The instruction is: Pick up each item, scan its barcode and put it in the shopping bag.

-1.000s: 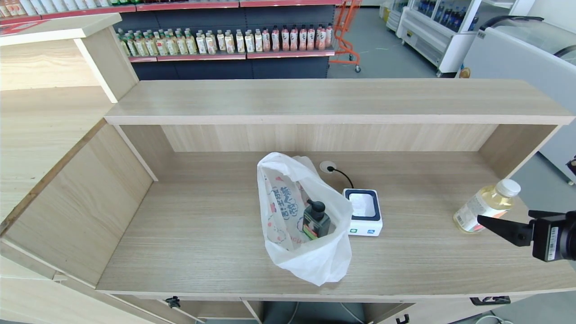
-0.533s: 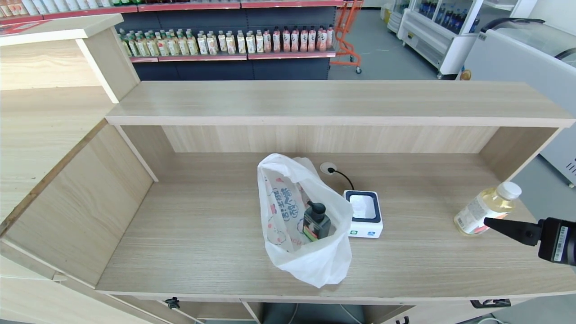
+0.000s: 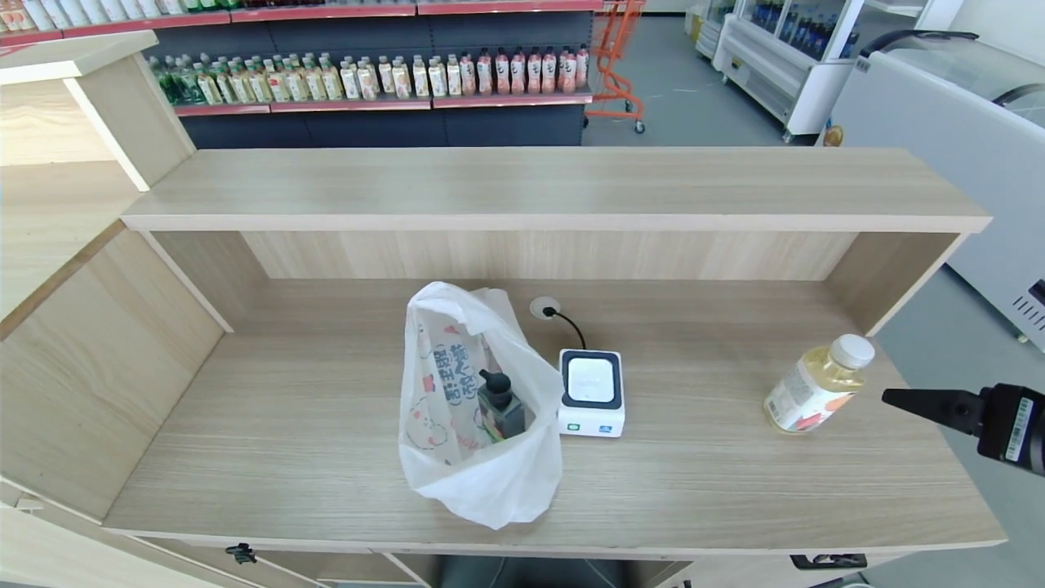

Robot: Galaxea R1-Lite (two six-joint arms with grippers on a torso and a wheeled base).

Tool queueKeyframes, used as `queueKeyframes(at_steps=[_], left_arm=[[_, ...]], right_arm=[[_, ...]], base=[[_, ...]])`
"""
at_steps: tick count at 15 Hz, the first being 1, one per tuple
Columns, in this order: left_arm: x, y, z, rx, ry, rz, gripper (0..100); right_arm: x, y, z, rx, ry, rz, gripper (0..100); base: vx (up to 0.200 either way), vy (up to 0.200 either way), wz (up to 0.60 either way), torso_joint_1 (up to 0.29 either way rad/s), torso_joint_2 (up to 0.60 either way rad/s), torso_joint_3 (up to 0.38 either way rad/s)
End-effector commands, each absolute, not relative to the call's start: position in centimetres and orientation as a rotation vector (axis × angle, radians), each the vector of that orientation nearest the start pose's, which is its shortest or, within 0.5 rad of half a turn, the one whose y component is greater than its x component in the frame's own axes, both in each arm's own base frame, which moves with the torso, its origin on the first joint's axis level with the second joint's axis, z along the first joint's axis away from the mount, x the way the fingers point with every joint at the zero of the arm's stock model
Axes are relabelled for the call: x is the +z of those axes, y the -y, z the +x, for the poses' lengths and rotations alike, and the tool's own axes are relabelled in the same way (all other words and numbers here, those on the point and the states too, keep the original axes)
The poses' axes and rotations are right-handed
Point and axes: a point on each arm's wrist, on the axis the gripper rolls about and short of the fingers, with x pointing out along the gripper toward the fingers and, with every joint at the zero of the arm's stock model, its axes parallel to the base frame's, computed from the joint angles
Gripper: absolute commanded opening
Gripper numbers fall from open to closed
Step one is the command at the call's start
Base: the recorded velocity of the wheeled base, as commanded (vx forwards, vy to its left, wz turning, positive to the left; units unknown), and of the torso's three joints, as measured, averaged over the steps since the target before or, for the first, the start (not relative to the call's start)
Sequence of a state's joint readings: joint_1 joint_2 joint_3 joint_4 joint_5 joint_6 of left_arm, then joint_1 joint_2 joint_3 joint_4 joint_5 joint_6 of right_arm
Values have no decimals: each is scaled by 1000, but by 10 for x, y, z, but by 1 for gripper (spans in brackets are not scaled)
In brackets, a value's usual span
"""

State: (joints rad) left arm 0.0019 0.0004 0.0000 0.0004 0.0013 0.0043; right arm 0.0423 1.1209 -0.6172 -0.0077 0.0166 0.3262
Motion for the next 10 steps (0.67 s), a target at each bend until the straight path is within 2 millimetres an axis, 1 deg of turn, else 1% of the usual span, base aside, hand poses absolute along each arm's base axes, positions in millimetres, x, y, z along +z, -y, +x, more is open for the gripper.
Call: queueKeyframes(at_steps=[1, 5, 9, 10], left_arm=[[75, 0, -23, 5, 0, 5, 100], [75, 0, -23, 3, 0, 5, 100], [75, 0, -23, 3, 0, 5, 100], [75, 0, -23, 3, 0, 2, 100]], right_arm=[[201, -7, 153, -25, -516, 313, 100], [198, -7, 153, -27, -531, 313, 100], [191, -7, 150, -42, -607, 313, 100], [189, -7, 150, -45, -613, 313, 100]], base=[[0, -200, 0, -2, 7, 2], [0, -200, 0, 4, 5, 6], [0, -200, 0, 2, 2, 1], [0, 0, 0, 0, 0, 0]])
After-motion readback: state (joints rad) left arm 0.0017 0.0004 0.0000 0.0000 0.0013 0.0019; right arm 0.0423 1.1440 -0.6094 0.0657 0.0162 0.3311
